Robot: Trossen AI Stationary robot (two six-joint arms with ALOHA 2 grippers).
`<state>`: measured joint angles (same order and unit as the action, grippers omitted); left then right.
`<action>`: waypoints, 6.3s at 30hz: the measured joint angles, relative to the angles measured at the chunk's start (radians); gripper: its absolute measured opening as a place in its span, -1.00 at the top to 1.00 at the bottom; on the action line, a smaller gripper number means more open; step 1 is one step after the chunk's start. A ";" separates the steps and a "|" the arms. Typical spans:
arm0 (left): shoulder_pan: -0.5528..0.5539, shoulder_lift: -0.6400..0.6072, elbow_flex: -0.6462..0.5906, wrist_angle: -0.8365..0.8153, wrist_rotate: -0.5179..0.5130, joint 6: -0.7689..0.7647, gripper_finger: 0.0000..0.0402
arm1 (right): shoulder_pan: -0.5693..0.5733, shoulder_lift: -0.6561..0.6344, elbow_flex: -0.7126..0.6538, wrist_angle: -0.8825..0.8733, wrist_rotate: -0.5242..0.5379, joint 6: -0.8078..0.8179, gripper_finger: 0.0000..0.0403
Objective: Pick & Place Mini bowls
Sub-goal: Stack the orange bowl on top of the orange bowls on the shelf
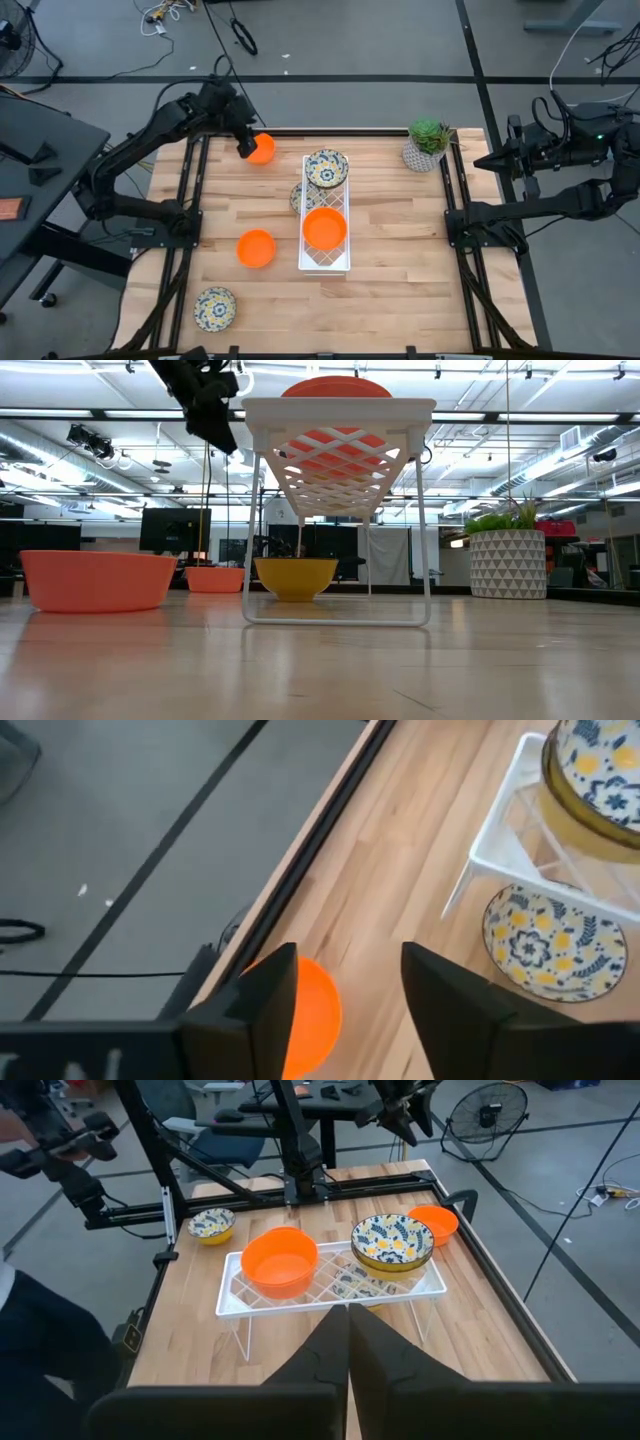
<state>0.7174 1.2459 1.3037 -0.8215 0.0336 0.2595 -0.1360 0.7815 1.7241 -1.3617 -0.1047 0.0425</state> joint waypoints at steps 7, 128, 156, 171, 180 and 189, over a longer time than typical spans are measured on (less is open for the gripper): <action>0.000 0.000 0.000 -0.105 -0.023 0.024 -0.05 | 0.000 0.000 0.000 0.000 0.000 0.000 0.94; 0.051 0.508 -0.003 -0.205 -0.114 0.145 1.00 | 0.000 0.000 0.000 0.000 0.000 0.000 0.94; -0.084 0.250 0.285 -0.423 -0.167 0.114 1.00 | 0.000 0.000 0.000 0.000 0.000 0.000 0.94; -0.153 0.250 0.541 -0.484 -0.160 0.183 1.00 | 0.000 0.000 0.000 0.000 0.000 0.000 0.94; -0.244 0.251 0.578 -0.462 -0.108 0.180 1.00 | 0.000 0.000 0.000 0.000 0.000 0.000 0.94; -0.441 0.250 0.583 -0.480 -0.108 0.176 1.00 | 0.000 0.000 0.000 0.000 0.000 0.000 0.94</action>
<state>0.2768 1.4963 1.8866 -1.3011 -0.0742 0.4352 -0.1357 0.7811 1.7245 -1.3617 -0.1047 0.0428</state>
